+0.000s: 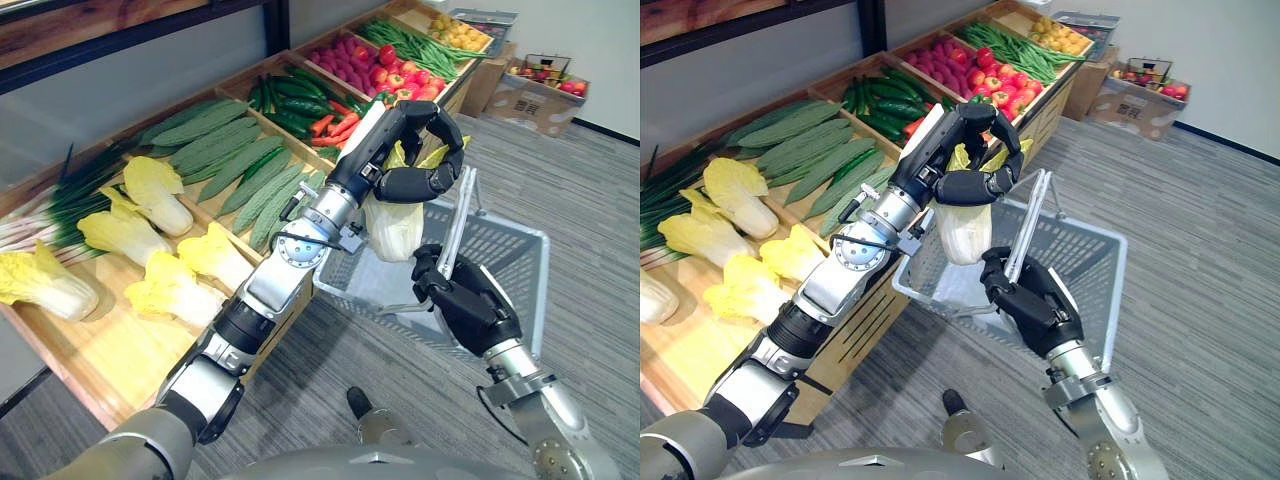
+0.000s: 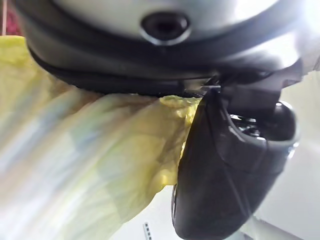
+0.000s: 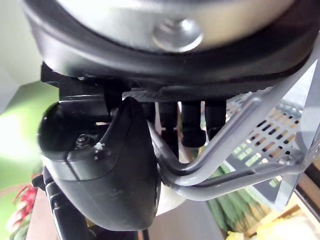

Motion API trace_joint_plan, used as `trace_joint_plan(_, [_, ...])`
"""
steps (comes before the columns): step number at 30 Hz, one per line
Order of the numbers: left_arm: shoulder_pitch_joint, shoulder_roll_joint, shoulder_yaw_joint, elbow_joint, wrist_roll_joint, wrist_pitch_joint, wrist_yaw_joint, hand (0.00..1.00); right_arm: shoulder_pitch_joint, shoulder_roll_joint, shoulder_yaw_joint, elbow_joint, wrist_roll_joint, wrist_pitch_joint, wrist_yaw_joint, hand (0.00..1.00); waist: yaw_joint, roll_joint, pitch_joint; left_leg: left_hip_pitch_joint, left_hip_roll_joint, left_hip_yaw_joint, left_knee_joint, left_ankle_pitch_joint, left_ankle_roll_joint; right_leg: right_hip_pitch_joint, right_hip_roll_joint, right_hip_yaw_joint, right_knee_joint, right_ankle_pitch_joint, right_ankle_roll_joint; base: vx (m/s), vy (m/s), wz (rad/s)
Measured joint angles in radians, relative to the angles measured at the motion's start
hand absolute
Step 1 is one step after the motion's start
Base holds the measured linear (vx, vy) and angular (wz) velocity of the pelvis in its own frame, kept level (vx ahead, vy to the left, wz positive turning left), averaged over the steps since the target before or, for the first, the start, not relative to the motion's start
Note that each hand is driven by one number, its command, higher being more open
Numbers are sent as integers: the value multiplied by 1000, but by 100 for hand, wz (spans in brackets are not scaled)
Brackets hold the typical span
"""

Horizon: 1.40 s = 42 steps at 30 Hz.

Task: Pick vegetable in the basket

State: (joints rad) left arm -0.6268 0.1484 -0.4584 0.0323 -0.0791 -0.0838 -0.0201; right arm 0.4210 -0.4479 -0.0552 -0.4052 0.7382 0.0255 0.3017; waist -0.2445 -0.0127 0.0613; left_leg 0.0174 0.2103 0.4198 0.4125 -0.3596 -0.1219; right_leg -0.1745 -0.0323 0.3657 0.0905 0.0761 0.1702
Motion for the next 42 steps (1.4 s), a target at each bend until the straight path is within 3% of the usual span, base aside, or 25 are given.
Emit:
trace_joint_plan(8, [40,29,-18,-15,0,-9,-44,0,-45,-23,-35,-1,-25,0,40,0,0,0,1,8,14,36,22,-22,-3,-11,20,38,9,1,1,21,18,-15])
trace_joint_plan(16, [90,49,-16,-79,0,-9,-50,0,-46,-21,-11,-1,-25,1,58,0,26,6,7,25,29,54,35,-34,-7,-4,32,54,13,2,2,9,1,-7])
trace_joint_plan(25, [114,49,-7,-79,1,-10,-54,0,-45,-19,-1,-1,-24,16,85,0,31,11,42,25,30,52,39,-36,-7,-1,32,51,13,2,2,0,0,0])
trace_joint_plan(35, [115,48,-60,48,11,-10,-101,0,-34,-139,4,-14,51,69,93,0,28,11,44,8,22,24,30,-32,-1,-2,18,23,10,1,1,25,10,8])
trace_joint_plan(42, [115,48,-67,108,39,-18,-131,0,6,-151,-1,-14,104,100,113,0,26,11,44,6,14,18,20,-25,-1,-3,16,19,9,0,0,7,2,2])
